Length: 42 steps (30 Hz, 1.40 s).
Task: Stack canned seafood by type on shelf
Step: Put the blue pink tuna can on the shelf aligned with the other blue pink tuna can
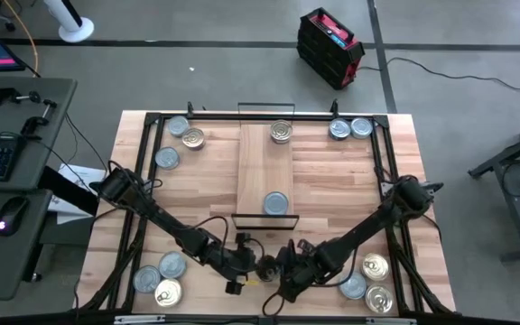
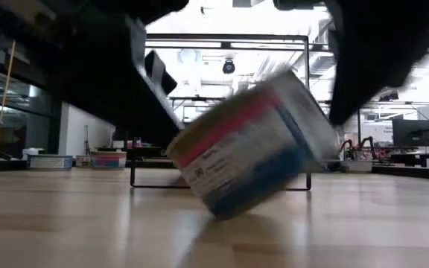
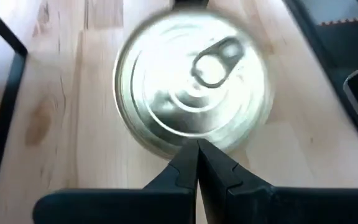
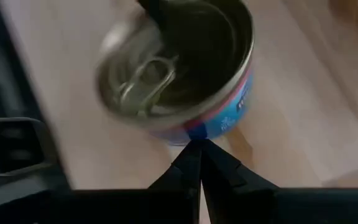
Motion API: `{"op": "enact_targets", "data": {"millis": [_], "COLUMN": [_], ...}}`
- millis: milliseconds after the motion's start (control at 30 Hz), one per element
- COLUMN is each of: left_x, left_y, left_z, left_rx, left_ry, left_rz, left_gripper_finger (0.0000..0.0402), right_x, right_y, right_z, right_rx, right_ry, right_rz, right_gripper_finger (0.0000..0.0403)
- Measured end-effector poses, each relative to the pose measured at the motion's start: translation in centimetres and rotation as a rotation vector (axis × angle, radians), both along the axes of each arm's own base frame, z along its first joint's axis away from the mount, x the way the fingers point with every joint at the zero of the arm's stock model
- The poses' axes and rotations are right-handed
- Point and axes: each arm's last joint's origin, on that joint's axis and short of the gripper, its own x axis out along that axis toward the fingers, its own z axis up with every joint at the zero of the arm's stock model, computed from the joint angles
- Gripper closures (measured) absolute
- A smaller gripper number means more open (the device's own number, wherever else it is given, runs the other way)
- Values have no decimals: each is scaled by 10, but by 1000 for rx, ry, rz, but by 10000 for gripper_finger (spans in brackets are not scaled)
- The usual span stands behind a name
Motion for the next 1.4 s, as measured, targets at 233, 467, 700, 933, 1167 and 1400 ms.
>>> {"op": "enact_targets", "data": {"millis": [233, 467, 700, 933, 1167, 1400], "left_x": [-7, -18, -22, -11, 4, 11], "left_y": [-2, -5, -8, 1, 7, 9], "left_z": [-8, -10, -6, -1, 8, 20], "left_rx": [7, -7, 11, 53, -35, -3], "left_ry": [69, 152, 111, -21, -126, -204], "left_rz": [15, 84, 156, 268, 304, 235], "left_gripper_finger": [402, 401, 401, 401, 402, 401], "right_x": [11, 12, 12, 11, 1, -5], "right_y": [2, -3, -9, -5, 3, 9], "right_z": [29, 49, 67, 79, 84, 85], "right_rx": [-46, -136, -210, -254, -286, -307], "right_ry": [-79, -47, -21, -49, -27, -29], "right_rz": [73, 140, 193, 219, 242, 241], "right_gripper_finger": [403, 403, 403, 403, 403, 403]}}
